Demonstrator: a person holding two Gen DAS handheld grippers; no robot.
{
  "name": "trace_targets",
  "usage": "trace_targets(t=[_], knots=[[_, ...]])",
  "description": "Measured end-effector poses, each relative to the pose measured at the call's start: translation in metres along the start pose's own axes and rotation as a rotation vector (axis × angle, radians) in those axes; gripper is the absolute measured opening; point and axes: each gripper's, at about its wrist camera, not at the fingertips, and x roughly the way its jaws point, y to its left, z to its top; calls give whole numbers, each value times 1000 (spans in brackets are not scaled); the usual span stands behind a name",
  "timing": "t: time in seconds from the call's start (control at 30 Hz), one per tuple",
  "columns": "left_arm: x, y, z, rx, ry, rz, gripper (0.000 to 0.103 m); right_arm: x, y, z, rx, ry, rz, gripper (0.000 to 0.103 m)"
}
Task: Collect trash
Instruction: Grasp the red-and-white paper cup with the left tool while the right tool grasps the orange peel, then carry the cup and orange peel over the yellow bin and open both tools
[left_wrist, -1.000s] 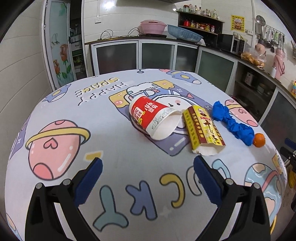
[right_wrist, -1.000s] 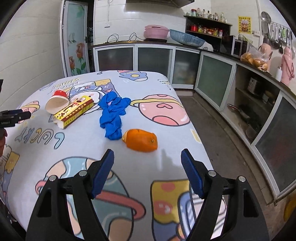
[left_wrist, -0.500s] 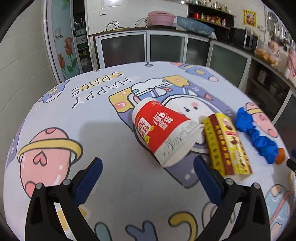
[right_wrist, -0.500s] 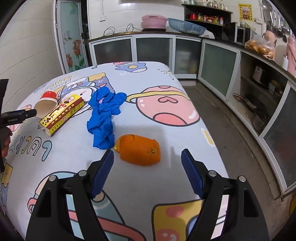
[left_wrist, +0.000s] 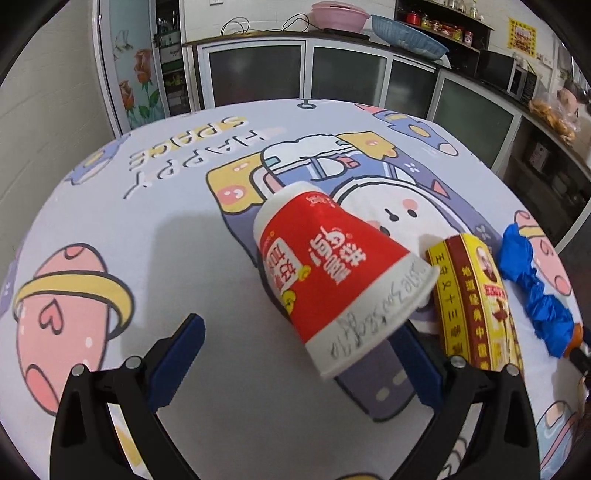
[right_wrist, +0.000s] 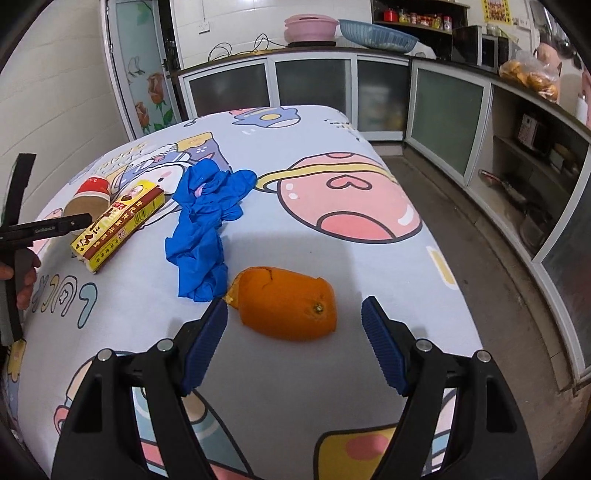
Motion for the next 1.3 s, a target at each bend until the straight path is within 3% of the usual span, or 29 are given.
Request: trace_targets(t=[0.33, 0.37, 0.43, 0.5, 0.53, 0.6, 0.7, 0.8, 1.3], knots=[[15, -1, 9, -21, 16, -25, 95, 13, 8, 8, -14, 58, 20, 70], [15, -1, 9, -22, 14, -27, 94, 13, 9, 8, -16, 59, 21, 63], [15, -1, 9, -19, 9, -21, 82, 12, 11, 9, -26, 57, 15, 48], [16, -2, 9, -3, 7, 2, 63, 11, 13, 9, -38, 57, 13, 32], [15, -2, 9, 5, 3, 9, 58, 11, 15, 8, -42, 61, 21, 30], [14, -1, 10, 6, 4, -7, 34, 11, 17, 7, -51, 59, 19, 25], [11, 1, 11, 8, 0, -9, 18, 6, 19, 6, -56, 46, 24, 22], [4, 5, 11, -7, -10, -31, 10, 1, 22, 6, -67, 35, 27, 21], [-44, 36, -5, -69, -45, -113, 2, -24, 24, -4, -59, 12, 31, 21]])
